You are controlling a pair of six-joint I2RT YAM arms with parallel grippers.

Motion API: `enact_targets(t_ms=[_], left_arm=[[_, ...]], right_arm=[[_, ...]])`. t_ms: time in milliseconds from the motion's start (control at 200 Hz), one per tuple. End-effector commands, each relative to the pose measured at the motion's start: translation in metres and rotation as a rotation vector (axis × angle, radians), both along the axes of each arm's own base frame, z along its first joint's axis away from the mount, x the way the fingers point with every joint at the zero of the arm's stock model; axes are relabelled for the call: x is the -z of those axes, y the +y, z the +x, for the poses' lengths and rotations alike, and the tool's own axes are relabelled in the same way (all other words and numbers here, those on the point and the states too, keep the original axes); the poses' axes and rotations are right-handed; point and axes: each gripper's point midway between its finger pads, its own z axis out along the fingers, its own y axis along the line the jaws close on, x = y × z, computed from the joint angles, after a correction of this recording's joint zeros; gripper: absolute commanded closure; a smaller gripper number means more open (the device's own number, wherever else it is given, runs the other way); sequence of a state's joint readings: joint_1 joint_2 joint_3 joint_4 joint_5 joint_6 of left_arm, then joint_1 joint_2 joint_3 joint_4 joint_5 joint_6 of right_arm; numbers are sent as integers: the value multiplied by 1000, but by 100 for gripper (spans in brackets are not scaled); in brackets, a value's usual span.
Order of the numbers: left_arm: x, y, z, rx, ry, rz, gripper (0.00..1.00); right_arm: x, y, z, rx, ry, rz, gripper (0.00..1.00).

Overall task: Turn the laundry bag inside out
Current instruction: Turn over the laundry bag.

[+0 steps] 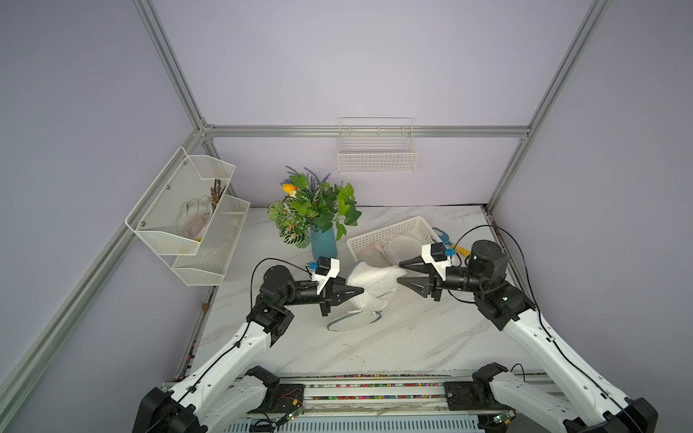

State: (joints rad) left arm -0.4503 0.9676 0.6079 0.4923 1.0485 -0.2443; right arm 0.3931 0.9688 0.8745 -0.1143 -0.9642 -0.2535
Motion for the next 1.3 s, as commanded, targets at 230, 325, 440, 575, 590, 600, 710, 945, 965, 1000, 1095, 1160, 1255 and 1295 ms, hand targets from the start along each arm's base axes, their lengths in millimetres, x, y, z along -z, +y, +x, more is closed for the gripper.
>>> enact_targets(t_ms=[230,325,440,575,590,600,710,945,965,1000,1095,1160,1255,1295], left_arm=[[-25,3,-1,7,-66,-41,91],[-23,5,3,-16,-50,-39,66],[-18,10,9,-69,-21,-30,42],[-10,22,15,-160,9,-33,20],[-9,23,15,-170,12,-33,20],[-8,24,16,-176,14,-34,20],[0,32,12,-212,36,-36,21],[10,35,11,-233,71,-32,44],[10,35,12,-235,71,-31,45],[11,35,13,-236,72,-31,48],[9,33,16,-230,73,-33,58],[8,32,19,-233,68,-28,68],[10,32,25,-251,63,-11,89],[10,32,26,-262,62,-4,95]], right_arm=[[12,9,-19,-102,70,3,82],[12,10,-18,-107,84,5,100],[9,10,-19,-109,97,13,100],[8,8,-17,-76,117,22,100],[9,8,-17,-75,118,22,100],[9,8,-17,-75,118,21,100],[11,7,-19,-70,128,14,100],[9,8,-21,-91,130,24,100],[8,8,-21,-94,131,26,100],[7,9,-21,-98,130,30,100],[7,9,-21,-103,132,27,100],[10,9,-23,-106,135,20,100],[14,8,-26,-109,141,4,100],[17,7,-27,-107,146,-5,100]])
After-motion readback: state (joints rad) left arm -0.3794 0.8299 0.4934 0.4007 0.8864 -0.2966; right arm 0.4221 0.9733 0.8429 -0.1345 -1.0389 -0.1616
